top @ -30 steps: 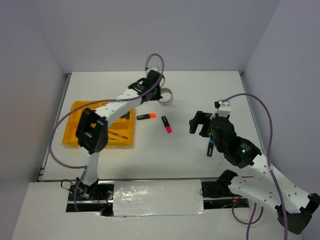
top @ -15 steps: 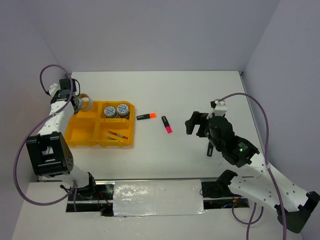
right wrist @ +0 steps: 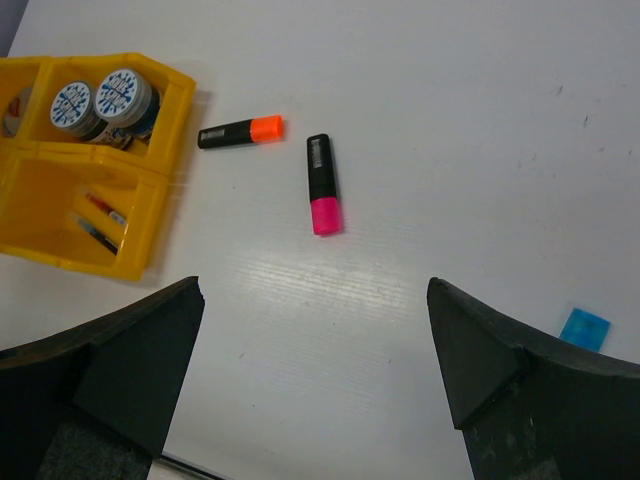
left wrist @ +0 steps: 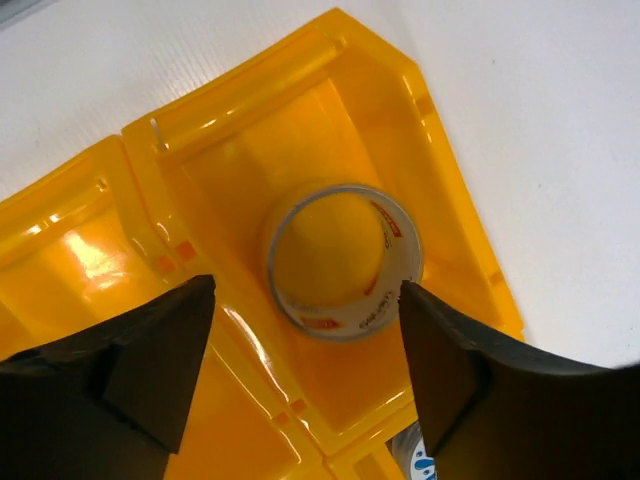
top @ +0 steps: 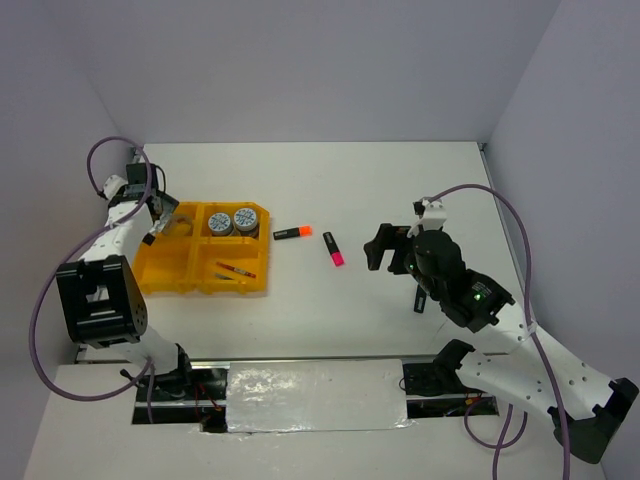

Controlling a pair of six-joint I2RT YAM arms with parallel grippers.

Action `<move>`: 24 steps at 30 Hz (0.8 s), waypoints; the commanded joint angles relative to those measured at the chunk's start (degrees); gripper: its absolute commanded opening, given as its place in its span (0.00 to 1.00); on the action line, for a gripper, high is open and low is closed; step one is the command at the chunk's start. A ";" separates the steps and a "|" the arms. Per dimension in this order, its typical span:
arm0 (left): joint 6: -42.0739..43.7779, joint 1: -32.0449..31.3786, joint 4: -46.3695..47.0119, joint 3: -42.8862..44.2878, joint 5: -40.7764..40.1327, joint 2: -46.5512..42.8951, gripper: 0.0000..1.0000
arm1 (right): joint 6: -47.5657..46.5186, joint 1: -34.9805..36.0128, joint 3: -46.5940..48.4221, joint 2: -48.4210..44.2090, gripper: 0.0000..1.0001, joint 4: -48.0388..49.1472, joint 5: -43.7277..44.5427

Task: Sort the stationery into containers
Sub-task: Place the stationery in the storage box, then pick up the pen from the center of the board.

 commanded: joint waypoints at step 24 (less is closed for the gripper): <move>51.95 -39.96 15.20 7.49 31.13 11.39 0.99 | -2.96 -0.43 -4.91 -9.32 1.00 8.13 -3.33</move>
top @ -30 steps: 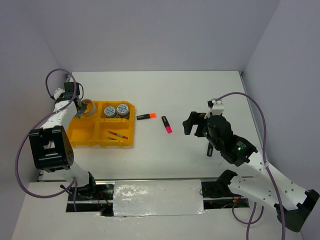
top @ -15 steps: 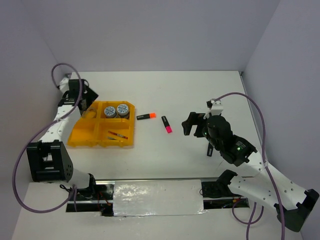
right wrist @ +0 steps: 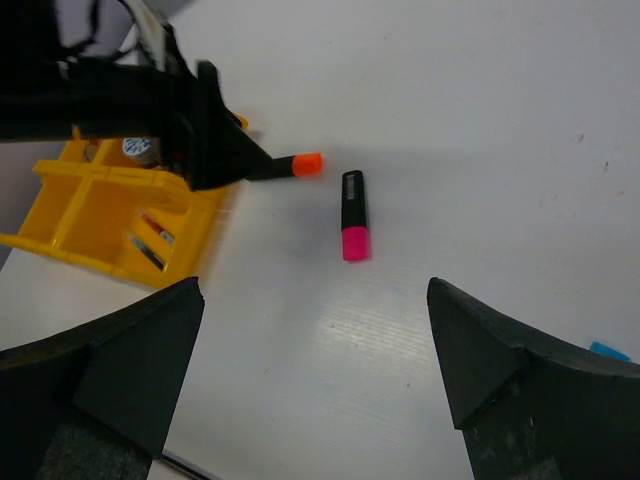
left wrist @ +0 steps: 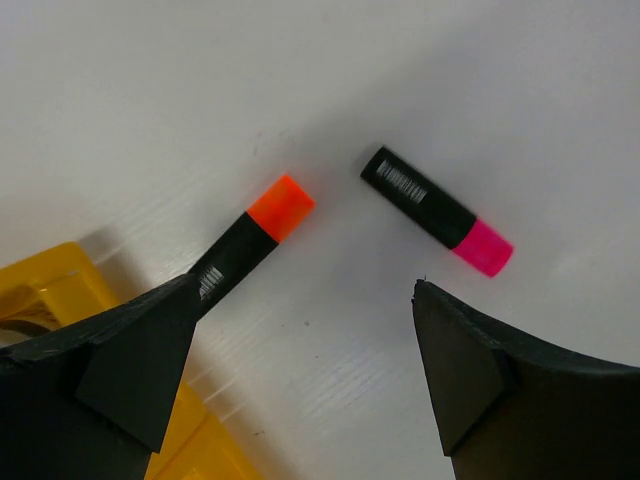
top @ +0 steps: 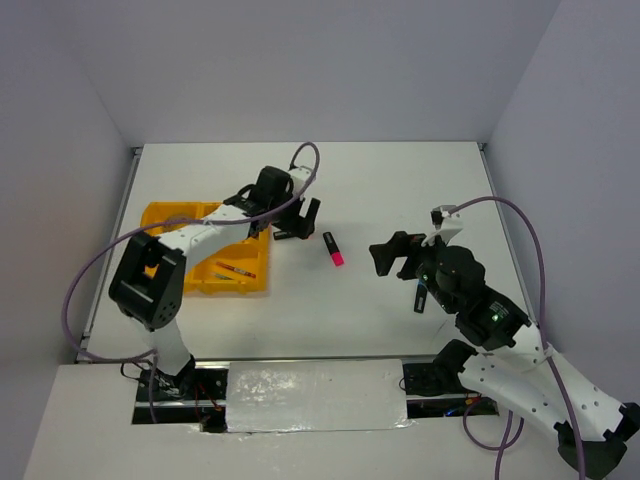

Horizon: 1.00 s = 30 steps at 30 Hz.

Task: Sort the stationery into containers
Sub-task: Pick up the pen from the center of the board.

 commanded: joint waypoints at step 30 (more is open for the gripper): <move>9.22 2.40 -2.39 6.24 -0.91 17.27 0.85 | -3.26 -0.25 0.10 2.50 1.00 5.25 -6.06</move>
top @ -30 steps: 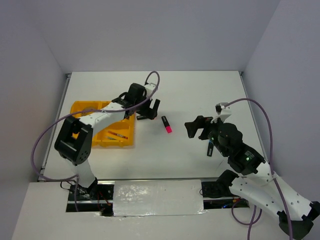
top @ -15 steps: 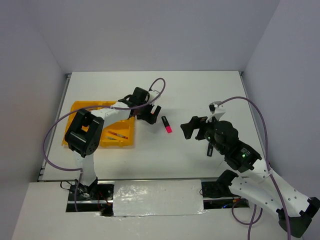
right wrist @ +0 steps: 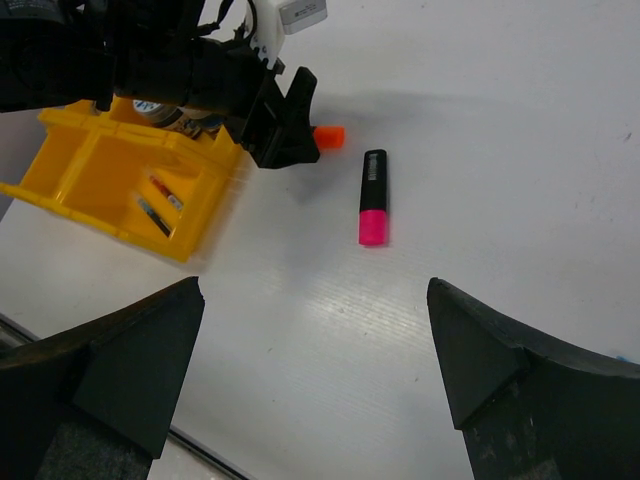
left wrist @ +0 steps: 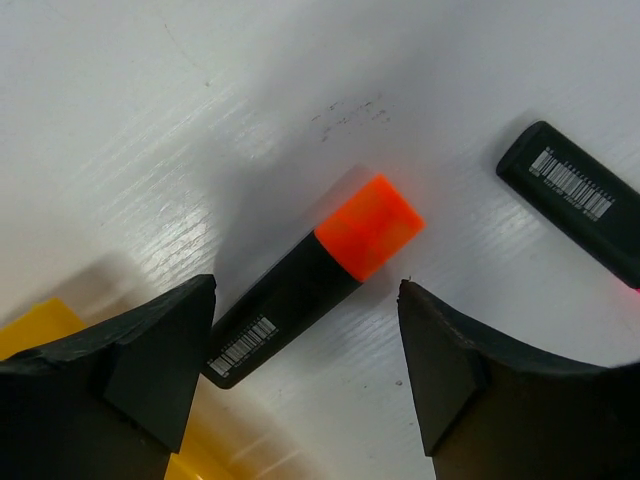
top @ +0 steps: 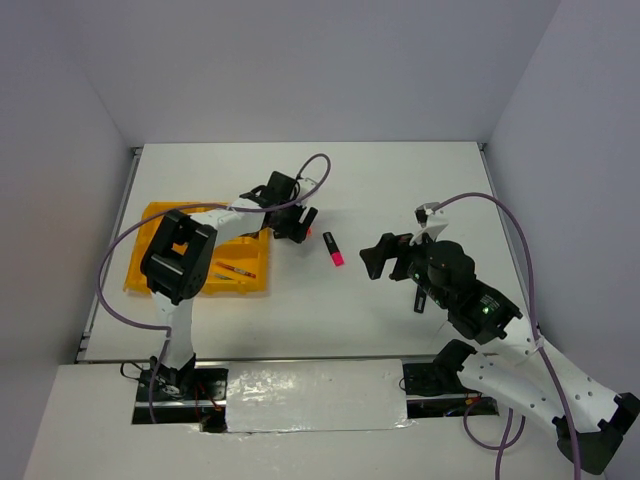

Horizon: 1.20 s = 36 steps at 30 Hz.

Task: Sort the stationery into containers
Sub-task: Pick up the pen from the center of the board.

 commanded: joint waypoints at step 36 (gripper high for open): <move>-50.52 30.43 -13.06 -16.90 -23.38 -39.54 0.00 | -0.83 -0.17 -1.22 -2.21 1.00 3.24 -0.93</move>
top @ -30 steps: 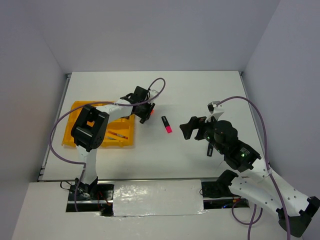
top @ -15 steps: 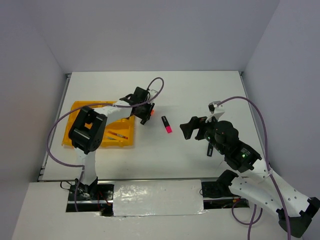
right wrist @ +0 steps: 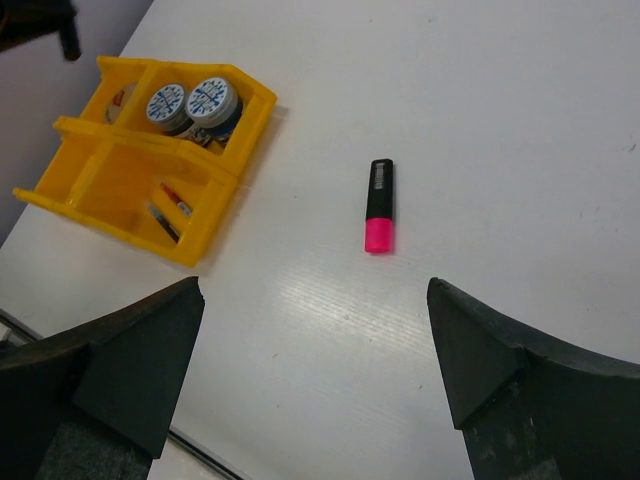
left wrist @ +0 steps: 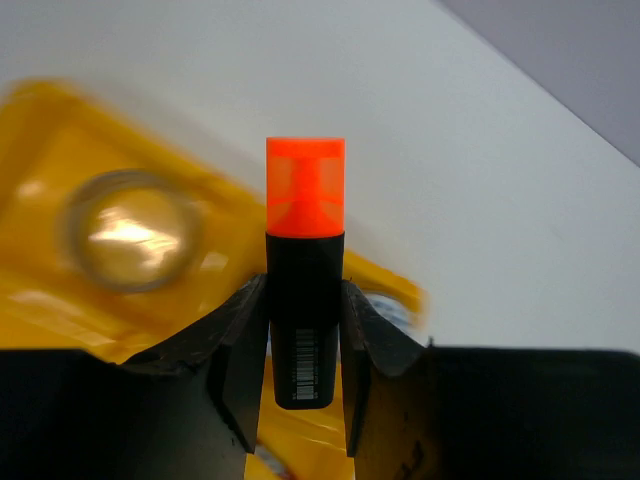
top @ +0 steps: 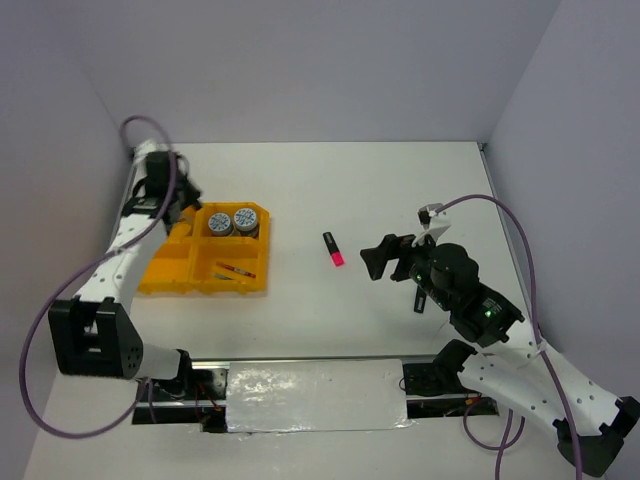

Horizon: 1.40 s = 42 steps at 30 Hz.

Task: Sort the stationery into containers
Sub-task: Pick up the pen from the center of the board, then place the pen in the storage box.

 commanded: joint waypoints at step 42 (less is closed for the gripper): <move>-16.08 -22.87 -1.90 -7.71 -16.62 -3.95 0.99 | 9.79 -0.26 3.00 2.67 1.00 -7.29 19.53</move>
